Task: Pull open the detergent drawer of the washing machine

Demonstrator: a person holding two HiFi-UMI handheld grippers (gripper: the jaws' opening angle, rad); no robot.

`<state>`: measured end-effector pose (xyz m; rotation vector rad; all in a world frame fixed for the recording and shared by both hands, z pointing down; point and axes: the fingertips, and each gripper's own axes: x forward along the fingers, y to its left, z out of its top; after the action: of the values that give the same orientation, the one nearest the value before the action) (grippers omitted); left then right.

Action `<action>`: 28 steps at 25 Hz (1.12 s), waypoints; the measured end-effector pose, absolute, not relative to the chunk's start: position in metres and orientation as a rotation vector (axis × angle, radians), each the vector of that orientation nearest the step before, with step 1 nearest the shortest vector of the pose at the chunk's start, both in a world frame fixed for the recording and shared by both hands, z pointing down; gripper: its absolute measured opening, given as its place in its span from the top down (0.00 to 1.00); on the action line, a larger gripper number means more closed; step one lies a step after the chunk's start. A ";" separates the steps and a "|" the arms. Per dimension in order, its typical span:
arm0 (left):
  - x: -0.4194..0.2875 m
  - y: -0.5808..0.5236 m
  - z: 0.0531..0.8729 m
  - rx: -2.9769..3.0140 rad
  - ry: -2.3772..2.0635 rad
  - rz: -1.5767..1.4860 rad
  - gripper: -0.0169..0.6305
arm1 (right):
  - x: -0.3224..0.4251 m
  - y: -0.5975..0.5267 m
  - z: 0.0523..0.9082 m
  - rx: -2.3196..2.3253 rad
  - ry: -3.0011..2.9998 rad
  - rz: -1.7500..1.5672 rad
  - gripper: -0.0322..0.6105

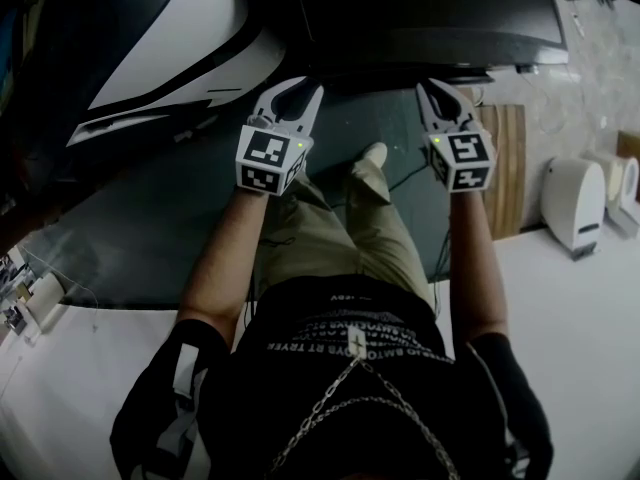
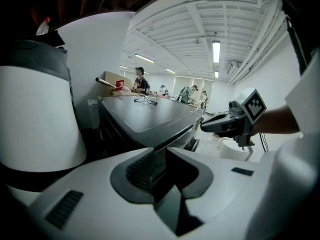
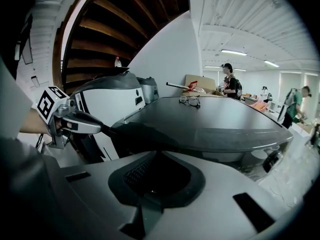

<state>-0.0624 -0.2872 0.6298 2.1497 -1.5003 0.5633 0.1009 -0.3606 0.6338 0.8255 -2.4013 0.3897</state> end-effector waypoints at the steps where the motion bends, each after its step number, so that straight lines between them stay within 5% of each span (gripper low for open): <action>1: -0.062 -0.288 0.633 2.146 -1.492 0.563 0.88 | 0.102 -0.363 0.635 0.833 -2.399 0.388 0.94; 10: -0.059 -0.297 0.652 2.124 -1.474 0.592 0.81 | 0.099 -0.377 0.654 0.811 -2.375 0.418 0.80; 28: -0.064 -0.298 0.655 2.063 -1.497 0.547 0.79 | 0.093 -0.381 0.664 0.803 -2.372 0.444 0.78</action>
<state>-0.0639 -0.2984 0.6555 2.0630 -1.4969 0.5470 0.0934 -0.3808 0.6640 0.8028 -2.3722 0.4437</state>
